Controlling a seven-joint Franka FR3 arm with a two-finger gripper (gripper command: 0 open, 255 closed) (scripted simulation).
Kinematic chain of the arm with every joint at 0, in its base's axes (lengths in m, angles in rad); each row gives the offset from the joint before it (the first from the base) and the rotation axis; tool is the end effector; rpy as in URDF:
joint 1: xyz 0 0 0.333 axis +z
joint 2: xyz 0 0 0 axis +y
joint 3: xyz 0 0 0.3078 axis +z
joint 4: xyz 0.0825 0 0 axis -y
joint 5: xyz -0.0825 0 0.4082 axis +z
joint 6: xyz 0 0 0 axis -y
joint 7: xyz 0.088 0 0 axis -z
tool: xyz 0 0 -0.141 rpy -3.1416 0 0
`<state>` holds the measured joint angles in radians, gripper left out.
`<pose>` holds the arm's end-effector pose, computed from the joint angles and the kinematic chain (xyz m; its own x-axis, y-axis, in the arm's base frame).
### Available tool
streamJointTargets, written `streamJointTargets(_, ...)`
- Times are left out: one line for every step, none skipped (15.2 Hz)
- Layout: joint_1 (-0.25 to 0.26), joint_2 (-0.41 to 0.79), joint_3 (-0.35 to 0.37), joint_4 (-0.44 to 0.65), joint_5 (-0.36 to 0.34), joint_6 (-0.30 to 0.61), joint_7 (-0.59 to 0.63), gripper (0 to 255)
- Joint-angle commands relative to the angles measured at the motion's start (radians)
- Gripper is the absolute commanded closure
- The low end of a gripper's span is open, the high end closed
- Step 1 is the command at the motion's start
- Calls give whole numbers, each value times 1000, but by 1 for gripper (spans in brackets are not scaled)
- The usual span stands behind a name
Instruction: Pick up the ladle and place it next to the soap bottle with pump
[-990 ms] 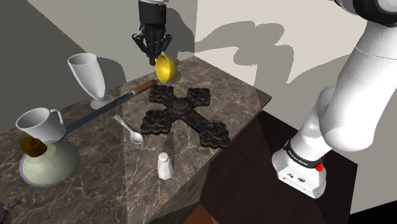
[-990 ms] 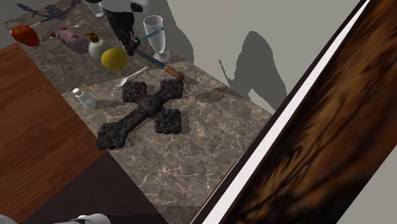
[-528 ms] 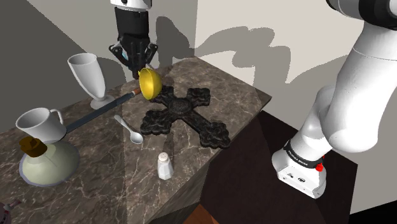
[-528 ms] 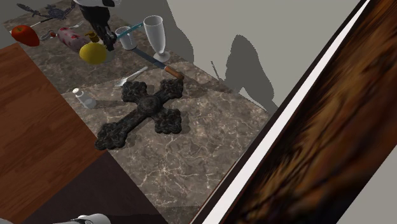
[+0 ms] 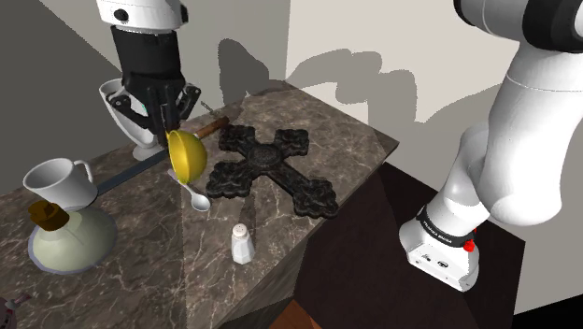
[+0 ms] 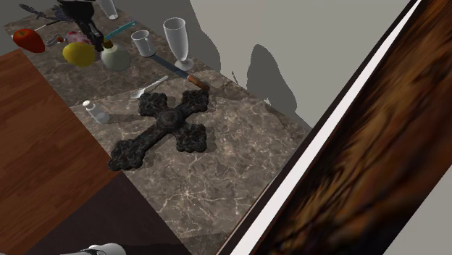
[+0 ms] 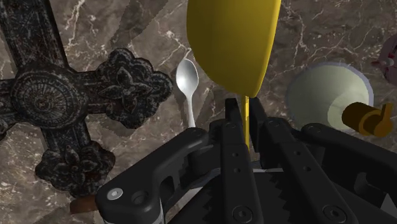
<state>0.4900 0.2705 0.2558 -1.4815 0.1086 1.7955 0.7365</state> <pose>0.4953 0.4528 0.4849 0.9966 -0.0163 -0.0805 -0.0291 -0.9864 -0.1615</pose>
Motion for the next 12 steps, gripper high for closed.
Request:
streamJointTargets(34, 36, 14, 44, -16, -2, 50, 255)
streamJointTargets(51, 54, 20, 69, -24, -5, 73, 255)
streamJointTargets(69, 74, 26, 95, -32, -10, 96, 255)
streamJointTargets(87, 94, 31, 123, -41, -15, 118, 255)
streamJointTargets(101, 111, 34, 146, -48, -20, 135, 255)
streamJointTargets(100, 109, 34, 131, -47, -5, 133, 255)
streamJointTargets(99, 108, 34, 115, -47, 9, 131, 255)
streamJointTargets(99, 107, 34, 101, -46, 22, 129, 255)
streamJointTargets(98, 106, 33, 86, -46, 36, 128, 255)
streamJointTargets(97, 106, 33, 73, -45, 49, 126, 255)
streamJointTargets(97, 106, 33, 59, -45, 62, 124, 255)
streamJointTargets(96, 106, 33, 46, -44, 76, 123, 255)
